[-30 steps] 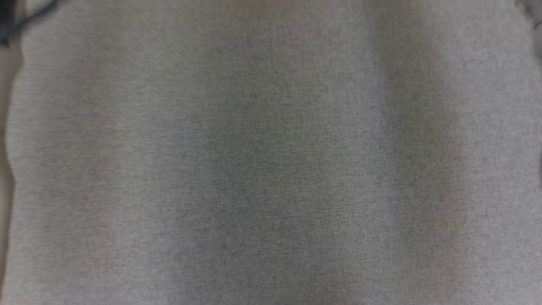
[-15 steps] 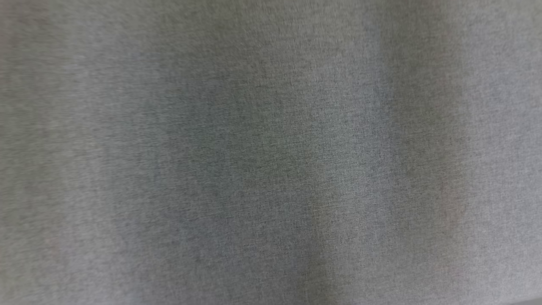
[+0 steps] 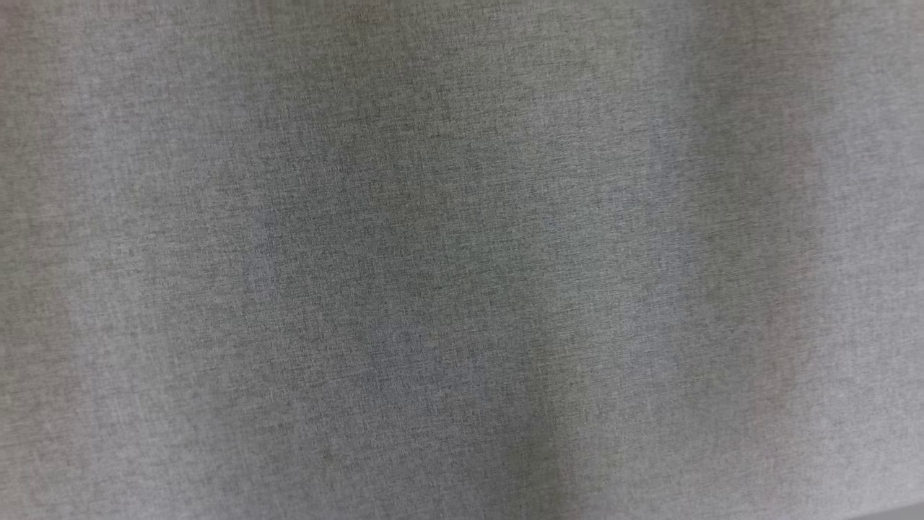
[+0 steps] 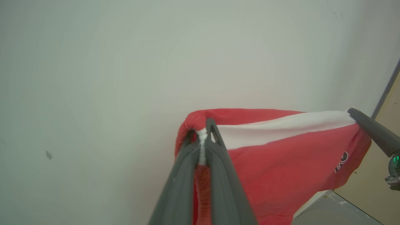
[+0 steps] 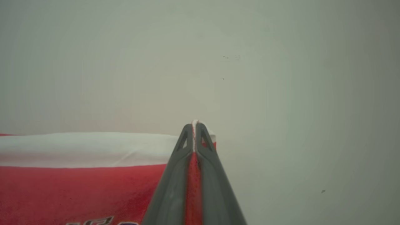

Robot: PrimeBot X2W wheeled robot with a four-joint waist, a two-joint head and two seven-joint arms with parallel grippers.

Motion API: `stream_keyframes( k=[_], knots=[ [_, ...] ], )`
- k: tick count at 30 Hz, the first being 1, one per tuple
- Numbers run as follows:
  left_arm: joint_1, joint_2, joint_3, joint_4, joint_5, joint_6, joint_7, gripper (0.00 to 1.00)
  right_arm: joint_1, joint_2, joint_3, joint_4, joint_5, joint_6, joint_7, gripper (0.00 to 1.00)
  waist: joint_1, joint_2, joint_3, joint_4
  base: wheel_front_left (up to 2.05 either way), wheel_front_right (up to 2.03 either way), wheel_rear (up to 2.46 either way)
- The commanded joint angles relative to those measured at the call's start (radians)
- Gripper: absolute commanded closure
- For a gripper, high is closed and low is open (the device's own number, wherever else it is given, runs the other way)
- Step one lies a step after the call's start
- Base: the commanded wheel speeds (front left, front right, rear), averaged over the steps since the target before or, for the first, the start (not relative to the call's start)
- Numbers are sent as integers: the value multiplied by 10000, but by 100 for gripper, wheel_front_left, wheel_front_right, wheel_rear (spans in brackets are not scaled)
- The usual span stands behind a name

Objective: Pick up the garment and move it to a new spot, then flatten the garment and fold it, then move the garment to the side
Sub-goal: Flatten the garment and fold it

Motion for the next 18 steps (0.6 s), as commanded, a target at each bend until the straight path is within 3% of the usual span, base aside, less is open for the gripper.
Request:
stream_keyframes(
  k=[1, 9, 18],
  knots=[
    [-140, 37, -42, 14, -242, 11, -167, 100, -83, 35, -145, -188, -144, 37, -30, 100, 0, -1, 64, 11, 0, 0, 0],
    [569, 173, -576, -593, -1115, 11, -1039, 100, 1109, 509, -197, -1832, -669, 37, -26, 100, 0, -1, 13, 127, 0, 0, 0],
    [4791, 965, -1275, -2891, -2024, 11, -2697, 100, 6133, 202, 1197, -4885, 1199, 37, -25, 100, 0, -1, -1642, 484, 0, 0, 0]
  ],
)
